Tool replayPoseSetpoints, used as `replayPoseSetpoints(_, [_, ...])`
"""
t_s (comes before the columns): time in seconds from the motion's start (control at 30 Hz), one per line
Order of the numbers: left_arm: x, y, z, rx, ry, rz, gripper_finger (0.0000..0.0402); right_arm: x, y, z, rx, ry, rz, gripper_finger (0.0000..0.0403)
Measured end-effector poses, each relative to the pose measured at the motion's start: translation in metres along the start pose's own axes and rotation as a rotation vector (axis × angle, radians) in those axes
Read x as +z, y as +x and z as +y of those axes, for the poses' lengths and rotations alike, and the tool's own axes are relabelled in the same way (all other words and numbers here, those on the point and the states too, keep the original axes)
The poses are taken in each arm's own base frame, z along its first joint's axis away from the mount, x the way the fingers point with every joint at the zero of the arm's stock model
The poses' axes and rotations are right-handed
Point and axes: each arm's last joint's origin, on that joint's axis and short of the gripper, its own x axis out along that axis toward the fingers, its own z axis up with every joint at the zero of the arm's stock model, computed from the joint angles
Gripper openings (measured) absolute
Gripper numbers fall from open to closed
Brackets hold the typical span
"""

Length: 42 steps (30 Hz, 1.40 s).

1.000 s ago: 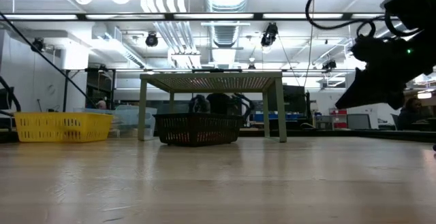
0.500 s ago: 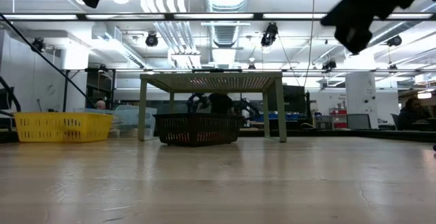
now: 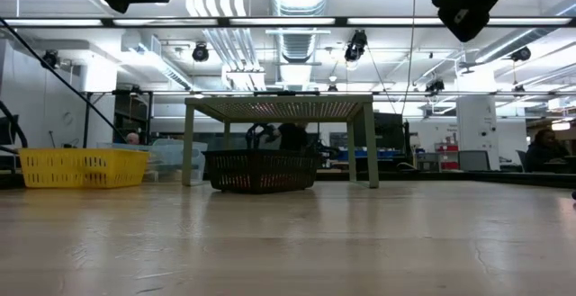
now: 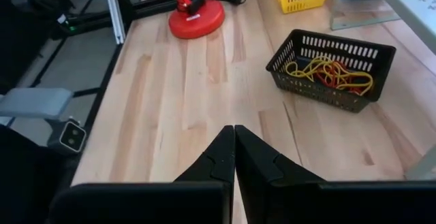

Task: Pick & Place Office Desk Supplies
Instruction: Put the black spring rubber band into the yellow bin

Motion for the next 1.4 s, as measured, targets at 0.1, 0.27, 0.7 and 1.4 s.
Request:
replayPoseSetpoints(0.1, [-0.001,0.000,0.000,0.000,0.004,0.006,0.0185,0.003,-0.001,0.001,0.003,0.001,-0.009,0.0008])
replayPoseSetpoints(0.27, [-0.001,0.000,0.000,0.000,0.004,0.006,0.0185,0.002,-0.001,0.004,0.013,-0.002,0.003,0.0008])
replayPoseSetpoints(0.7, [-0.001,0.000,0.000,0.000,0.007,0.006,0.0185,-0.028,0.023,0.016,-0.106,0.208,0.221,0.0008])
replayPoseSetpoints(1.4, [-0.001,0.000,0.000,0.001,0.009,0.010,0.0185,-0.068,0.058,0.025,-0.656,0.548,0.780,0.0008])
